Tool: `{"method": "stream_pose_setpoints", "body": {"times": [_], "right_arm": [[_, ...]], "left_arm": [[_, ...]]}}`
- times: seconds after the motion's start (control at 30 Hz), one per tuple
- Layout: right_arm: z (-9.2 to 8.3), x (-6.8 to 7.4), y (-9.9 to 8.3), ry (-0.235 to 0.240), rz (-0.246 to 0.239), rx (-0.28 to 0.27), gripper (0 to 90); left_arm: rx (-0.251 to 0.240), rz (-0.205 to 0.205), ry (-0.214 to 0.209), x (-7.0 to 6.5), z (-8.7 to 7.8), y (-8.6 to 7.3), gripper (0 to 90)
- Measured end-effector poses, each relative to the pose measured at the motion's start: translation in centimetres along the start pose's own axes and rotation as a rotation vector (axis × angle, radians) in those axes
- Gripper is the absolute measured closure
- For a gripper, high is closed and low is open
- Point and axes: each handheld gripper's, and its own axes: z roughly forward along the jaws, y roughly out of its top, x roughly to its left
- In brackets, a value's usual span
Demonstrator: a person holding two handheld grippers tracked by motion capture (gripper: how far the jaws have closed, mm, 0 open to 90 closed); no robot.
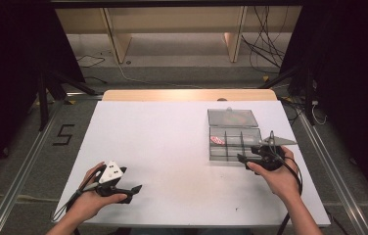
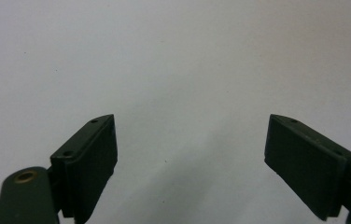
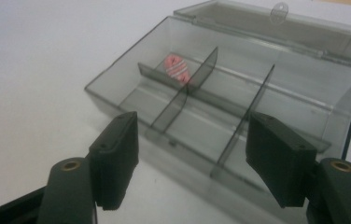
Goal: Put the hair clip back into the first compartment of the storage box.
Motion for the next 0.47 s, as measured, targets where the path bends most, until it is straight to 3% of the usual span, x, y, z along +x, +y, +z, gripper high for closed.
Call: {"method": "stream_pose_setpoints", "body": {"times": [0.23,0.47], "right_arm": [[-1.9,0.3,-3.4,0.011,0.003,-0.039,34.3],[-2.4,0.7,-5.1,0.005,-0.015,-0.016,30.9]], "left_arm": [[0.000,0.001,0.003,0.0,0.0,0.0,16.6],[-0.004,0.004,0.004,-0.1,-0.1,0.1,16.6]]}}
